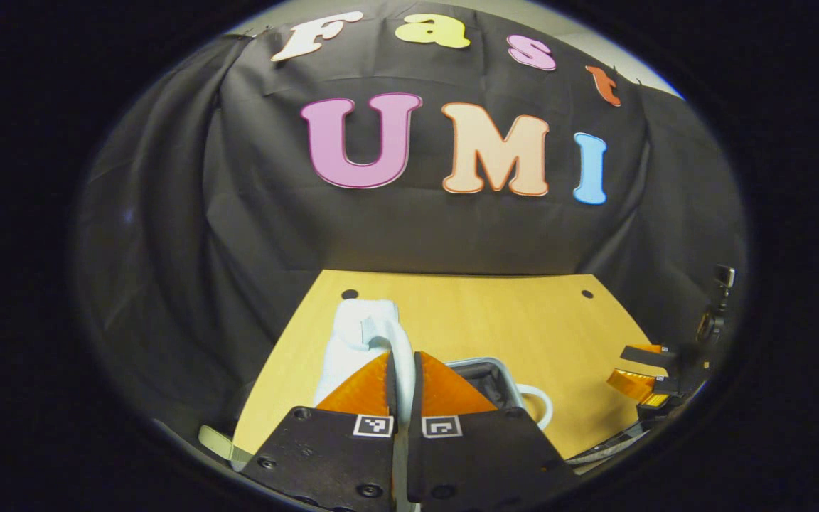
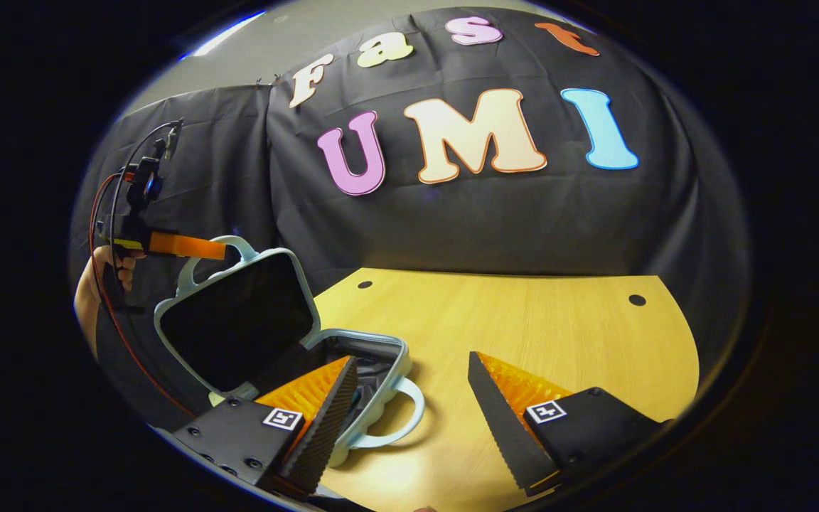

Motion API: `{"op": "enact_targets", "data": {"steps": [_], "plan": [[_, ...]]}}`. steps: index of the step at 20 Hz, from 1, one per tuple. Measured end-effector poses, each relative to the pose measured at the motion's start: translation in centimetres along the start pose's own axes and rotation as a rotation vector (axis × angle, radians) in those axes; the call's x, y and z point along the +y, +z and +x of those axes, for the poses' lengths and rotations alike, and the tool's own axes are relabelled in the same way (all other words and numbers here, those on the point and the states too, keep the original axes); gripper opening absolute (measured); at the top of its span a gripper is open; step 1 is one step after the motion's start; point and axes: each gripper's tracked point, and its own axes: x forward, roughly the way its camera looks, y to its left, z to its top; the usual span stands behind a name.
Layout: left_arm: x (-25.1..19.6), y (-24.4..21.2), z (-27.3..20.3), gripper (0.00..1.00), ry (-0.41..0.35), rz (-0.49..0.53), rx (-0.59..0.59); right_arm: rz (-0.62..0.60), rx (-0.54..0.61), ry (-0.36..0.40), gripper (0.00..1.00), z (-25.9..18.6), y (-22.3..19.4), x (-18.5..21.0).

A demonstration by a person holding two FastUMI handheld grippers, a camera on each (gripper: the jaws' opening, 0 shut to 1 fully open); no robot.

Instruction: First open the suitcase, pack the skin care products into it, and then close the suitcase.

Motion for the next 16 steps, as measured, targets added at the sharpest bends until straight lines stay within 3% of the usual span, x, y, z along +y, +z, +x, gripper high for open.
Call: {"op": "enact_targets", "data": {"steps": [11, 16], "plan": [[-14.3, -3.8, 4.1, 0.02, -0.242, -0.05, 0.061, 0.023, -0.018, -0.076, 0.98, -2.8, 0.7, -4.8], [-18.7, -7.8, 6.6, 0.06, -0.265, -0.019, 0.145, 0.023, -0.027, -0.104, 0.98, -4.7, 0.9, -7.1]]}}
